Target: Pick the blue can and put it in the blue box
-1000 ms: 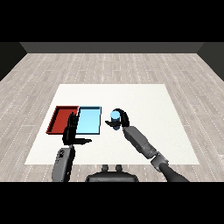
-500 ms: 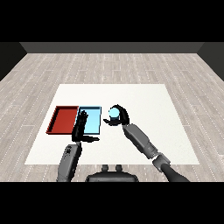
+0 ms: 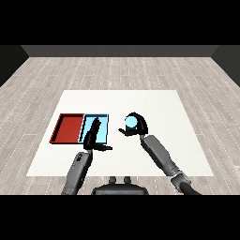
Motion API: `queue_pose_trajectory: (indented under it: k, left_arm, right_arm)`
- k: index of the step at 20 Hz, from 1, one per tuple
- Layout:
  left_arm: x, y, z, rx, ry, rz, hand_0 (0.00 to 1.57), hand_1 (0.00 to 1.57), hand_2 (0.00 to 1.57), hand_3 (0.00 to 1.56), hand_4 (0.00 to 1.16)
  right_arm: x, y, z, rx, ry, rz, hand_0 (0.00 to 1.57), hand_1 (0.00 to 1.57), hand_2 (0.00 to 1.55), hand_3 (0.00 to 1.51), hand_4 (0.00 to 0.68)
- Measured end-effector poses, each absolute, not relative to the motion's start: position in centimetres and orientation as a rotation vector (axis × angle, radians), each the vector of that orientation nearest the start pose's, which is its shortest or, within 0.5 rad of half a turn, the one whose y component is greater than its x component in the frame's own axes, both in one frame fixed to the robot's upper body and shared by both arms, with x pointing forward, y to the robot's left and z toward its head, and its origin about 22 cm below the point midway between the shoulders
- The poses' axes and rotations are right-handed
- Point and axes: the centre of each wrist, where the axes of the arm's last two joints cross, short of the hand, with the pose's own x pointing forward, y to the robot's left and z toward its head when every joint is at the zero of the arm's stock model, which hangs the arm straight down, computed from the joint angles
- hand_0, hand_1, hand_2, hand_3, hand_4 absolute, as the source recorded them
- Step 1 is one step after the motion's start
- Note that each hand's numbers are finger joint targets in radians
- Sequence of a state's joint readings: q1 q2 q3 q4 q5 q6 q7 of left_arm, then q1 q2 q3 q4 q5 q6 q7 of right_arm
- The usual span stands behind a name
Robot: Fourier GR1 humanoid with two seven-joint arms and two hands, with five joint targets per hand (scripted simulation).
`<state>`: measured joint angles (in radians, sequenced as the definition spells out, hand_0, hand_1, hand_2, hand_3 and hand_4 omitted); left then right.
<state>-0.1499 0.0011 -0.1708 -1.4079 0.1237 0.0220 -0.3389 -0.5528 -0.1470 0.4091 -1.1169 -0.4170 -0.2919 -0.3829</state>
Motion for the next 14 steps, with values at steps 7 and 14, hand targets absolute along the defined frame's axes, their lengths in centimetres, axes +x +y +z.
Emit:
queue_pose_trajectory:
  k: [7,14]
  left_arm:
    - [28.6,14.3,-0.7,-0.26,-1.846,-0.093,0.0,0.0,0.0,0.0,0.0]
    - [28.7,12.8,-1.3,-0.263,-1.79,-0.107,0.0,0.0,0.0,0.0,0.0]
  right_arm:
    - [33.1,-12.5,2.7,0.25,-1.886,0.132,1.42,1.42,1.45,1.41,0.661]
    - [32.9,-11.0,3.7,0.27,-1.901,0.154,1.41,1.41,1.44,1.41,0.666]
